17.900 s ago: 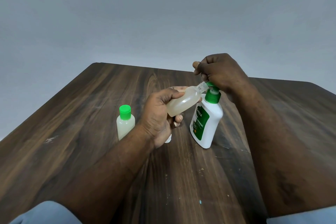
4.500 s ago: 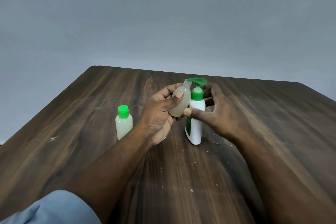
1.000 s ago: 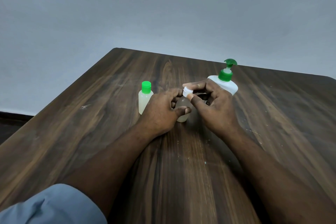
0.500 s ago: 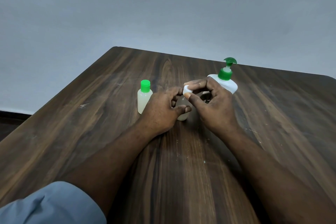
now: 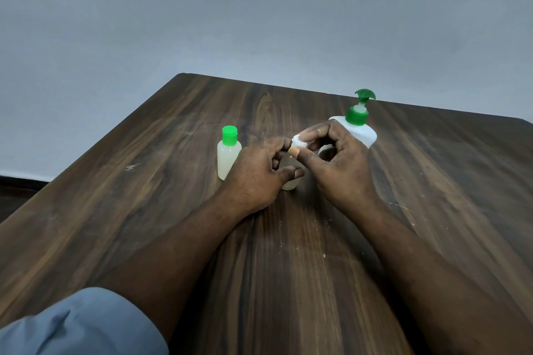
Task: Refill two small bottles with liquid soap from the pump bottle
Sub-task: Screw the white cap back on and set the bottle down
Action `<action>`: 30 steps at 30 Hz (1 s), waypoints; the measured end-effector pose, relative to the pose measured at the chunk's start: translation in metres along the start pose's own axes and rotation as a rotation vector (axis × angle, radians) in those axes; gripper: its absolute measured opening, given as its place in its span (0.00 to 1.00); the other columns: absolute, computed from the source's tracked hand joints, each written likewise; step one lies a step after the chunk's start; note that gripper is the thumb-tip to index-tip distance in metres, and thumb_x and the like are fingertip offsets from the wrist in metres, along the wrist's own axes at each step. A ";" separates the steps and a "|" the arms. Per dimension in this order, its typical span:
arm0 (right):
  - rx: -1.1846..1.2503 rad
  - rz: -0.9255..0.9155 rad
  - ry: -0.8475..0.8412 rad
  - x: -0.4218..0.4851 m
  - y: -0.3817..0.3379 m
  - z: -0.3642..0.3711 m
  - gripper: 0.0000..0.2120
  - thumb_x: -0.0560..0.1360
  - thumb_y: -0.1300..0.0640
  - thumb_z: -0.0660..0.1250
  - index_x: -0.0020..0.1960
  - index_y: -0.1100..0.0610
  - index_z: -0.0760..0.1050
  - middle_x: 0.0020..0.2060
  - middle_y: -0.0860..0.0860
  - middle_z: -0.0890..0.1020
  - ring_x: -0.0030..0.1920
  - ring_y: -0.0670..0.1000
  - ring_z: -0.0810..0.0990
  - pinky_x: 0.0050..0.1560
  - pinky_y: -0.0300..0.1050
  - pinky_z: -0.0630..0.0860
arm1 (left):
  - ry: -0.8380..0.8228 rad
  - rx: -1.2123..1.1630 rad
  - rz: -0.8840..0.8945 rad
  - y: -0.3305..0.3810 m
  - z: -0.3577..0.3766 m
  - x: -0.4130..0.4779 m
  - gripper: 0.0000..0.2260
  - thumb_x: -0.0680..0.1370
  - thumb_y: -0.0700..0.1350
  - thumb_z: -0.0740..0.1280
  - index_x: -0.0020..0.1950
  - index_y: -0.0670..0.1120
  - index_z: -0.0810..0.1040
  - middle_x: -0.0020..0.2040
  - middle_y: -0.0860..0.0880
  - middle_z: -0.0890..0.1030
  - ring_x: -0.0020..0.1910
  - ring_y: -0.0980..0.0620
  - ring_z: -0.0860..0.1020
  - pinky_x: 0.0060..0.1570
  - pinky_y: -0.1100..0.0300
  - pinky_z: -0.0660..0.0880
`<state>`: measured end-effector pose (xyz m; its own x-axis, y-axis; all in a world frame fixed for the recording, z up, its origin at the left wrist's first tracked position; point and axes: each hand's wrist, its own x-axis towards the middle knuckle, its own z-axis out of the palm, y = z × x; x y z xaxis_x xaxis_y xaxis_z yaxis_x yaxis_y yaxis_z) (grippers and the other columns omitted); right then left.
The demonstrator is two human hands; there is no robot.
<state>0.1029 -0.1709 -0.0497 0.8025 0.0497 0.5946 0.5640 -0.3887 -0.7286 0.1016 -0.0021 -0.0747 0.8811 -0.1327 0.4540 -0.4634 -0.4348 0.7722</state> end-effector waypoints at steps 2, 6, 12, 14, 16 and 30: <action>0.000 -0.006 -0.018 -0.001 -0.001 0.000 0.08 0.74 0.61 0.78 0.50 0.54 0.81 0.50 0.46 0.86 0.50 0.47 0.84 0.46 0.36 0.78 | -0.006 -0.009 0.002 0.001 0.000 0.000 0.12 0.76 0.42 0.78 0.57 0.50 0.83 0.41 0.56 0.83 0.36 0.65 0.79 0.39 0.71 0.73; 0.002 -0.018 -0.053 -0.002 -0.004 -0.001 0.09 0.76 0.68 0.72 0.51 0.56 0.81 0.55 0.44 0.87 0.52 0.44 0.85 0.44 0.33 0.76 | -0.001 0.010 -0.005 -0.001 0.000 0.001 0.14 0.76 0.44 0.78 0.60 0.49 0.82 0.42 0.57 0.84 0.36 0.66 0.79 0.39 0.71 0.73; 0.003 0.000 0.014 -0.002 0.000 0.001 0.09 0.72 0.58 0.80 0.49 0.52 0.81 0.47 0.45 0.85 0.47 0.47 0.83 0.45 0.36 0.76 | -0.015 -0.016 -0.004 0.001 0.001 0.000 0.12 0.76 0.41 0.78 0.58 0.47 0.83 0.39 0.57 0.82 0.34 0.67 0.78 0.36 0.73 0.71; 0.005 -0.017 -0.003 -0.002 -0.001 0.000 0.08 0.74 0.61 0.78 0.50 0.54 0.81 0.50 0.45 0.86 0.50 0.46 0.84 0.45 0.34 0.76 | -0.015 -0.029 -0.009 0.001 0.001 0.000 0.13 0.76 0.42 0.78 0.58 0.48 0.83 0.40 0.56 0.84 0.35 0.65 0.79 0.37 0.72 0.72; -0.002 -0.034 -0.027 -0.002 -0.003 -0.001 0.07 0.76 0.66 0.75 0.50 0.57 0.81 0.55 0.45 0.86 0.52 0.43 0.84 0.43 0.30 0.74 | -0.008 -0.020 -0.012 0.001 0.001 0.001 0.13 0.76 0.42 0.78 0.59 0.48 0.82 0.40 0.56 0.83 0.34 0.65 0.79 0.37 0.72 0.72; -0.010 -0.005 -0.014 -0.004 -0.006 0.000 0.05 0.77 0.63 0.76 0.49 0.56 0.82 0.53 0.43 0.87 0.46 0.38 0.83 0.40 0.31 0.75 | 0.006 0.035 -0.002 0.000 0.000 0.000 0.14 0.76 0.44 0.78 0.61 0.49 0.82 0.42 0.57 0.83 0.37 0.66 0.78 0.39 0.71 0.72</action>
<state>0.0963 -0.1686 -0.0481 0.8024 0.0646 0.5933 0.5661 -0.3973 -0.7223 0.1020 -0.0019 -0.0746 0.8814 -0.1263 0.4551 -0.4577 -0.4663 0.7570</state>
